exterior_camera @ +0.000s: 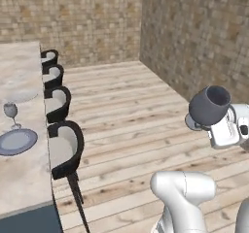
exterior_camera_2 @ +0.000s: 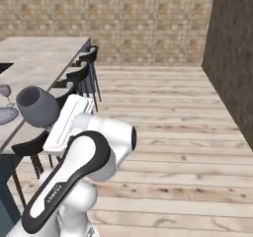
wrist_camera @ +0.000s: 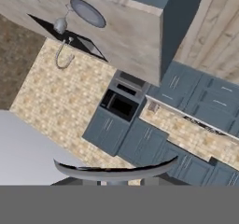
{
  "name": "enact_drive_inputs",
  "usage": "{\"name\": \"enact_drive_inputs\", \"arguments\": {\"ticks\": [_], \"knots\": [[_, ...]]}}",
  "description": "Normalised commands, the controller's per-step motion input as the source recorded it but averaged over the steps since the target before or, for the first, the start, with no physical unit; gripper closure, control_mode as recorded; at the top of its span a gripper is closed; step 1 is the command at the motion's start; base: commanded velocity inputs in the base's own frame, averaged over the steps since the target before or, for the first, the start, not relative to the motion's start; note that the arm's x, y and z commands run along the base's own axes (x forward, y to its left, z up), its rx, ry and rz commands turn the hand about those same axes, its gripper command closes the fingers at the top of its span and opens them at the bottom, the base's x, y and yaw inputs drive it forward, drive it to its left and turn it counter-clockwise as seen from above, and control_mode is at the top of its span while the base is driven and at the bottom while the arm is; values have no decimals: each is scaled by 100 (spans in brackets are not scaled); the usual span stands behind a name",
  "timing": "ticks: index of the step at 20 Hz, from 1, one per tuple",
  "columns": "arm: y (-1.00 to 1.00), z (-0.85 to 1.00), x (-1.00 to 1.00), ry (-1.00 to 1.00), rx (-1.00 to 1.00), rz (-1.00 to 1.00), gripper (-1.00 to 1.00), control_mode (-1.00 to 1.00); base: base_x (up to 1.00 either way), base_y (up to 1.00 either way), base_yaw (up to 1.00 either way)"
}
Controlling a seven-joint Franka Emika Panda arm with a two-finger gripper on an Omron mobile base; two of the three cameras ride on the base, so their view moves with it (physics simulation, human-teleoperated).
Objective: Retrieve the wine glasses from the counter and place one next to each plate.
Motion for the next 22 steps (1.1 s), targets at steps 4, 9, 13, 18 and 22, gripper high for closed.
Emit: {"name": "enact_drive_inputs", "arguments": {"ticks": [4,9,13,18,22], "knots": [[0,0,0,0,0,0,100,100,100,-78,37],[0,0,0,0,0,0,100,100,100,-57,40],[0,0,0,0,0,0,100,100,100,-63,42],[0,0,0,0,0,0,100,100,100,-70,47],[0,0,0,0,0,0,100,100,57,-64,66]]}}
